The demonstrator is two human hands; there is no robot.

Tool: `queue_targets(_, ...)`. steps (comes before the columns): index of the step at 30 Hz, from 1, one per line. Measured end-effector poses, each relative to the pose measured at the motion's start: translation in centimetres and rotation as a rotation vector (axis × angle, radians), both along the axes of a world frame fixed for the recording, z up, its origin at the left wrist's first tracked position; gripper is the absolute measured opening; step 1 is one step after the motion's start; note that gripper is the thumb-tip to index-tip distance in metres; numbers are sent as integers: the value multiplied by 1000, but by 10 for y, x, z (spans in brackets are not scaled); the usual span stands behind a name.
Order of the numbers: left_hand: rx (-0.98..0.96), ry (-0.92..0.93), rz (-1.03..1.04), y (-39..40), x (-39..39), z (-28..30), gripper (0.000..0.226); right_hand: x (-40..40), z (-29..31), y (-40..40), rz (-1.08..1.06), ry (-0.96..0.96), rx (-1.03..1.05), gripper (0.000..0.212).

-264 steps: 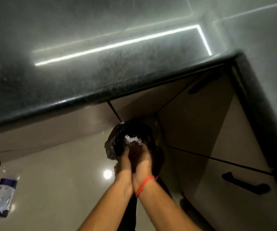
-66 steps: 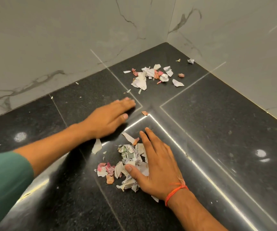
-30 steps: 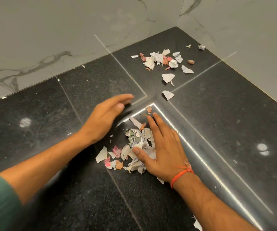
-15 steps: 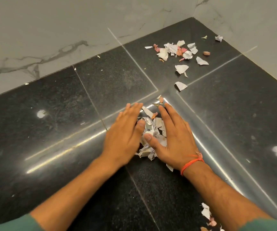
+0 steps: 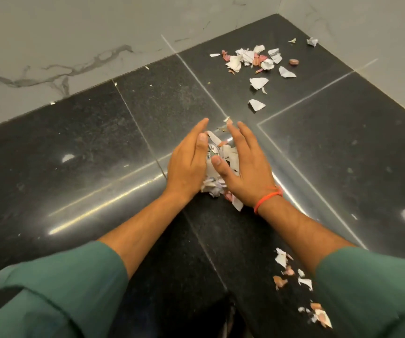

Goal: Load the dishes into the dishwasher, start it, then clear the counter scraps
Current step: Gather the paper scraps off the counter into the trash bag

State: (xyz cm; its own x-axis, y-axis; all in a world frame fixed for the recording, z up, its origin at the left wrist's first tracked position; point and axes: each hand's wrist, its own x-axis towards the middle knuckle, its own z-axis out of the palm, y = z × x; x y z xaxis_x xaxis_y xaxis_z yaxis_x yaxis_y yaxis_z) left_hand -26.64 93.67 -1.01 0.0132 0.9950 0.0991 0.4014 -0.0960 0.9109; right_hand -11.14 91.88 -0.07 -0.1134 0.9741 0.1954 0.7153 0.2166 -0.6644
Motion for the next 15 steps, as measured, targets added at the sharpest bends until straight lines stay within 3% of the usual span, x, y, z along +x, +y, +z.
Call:
queue_targets(4, 72, 97, 37, 2, 0, 1, 52, 18, 11, -6, -93, 128, -3, 77)
queue_targets(7, 45, 234, 40, 6, 2, 0, 53, 65, 12, -4, -138, -36, 27, 72)
queue_targets(11, 29, 576, -33, 10, 8, -2, 61, 121, -1, -8, -178, -290, -70, 81)
queue_targets(15, 128, 656, -362, 1, 18, -5, 69, 125, -10, -8, -181, -433, -19, 76)
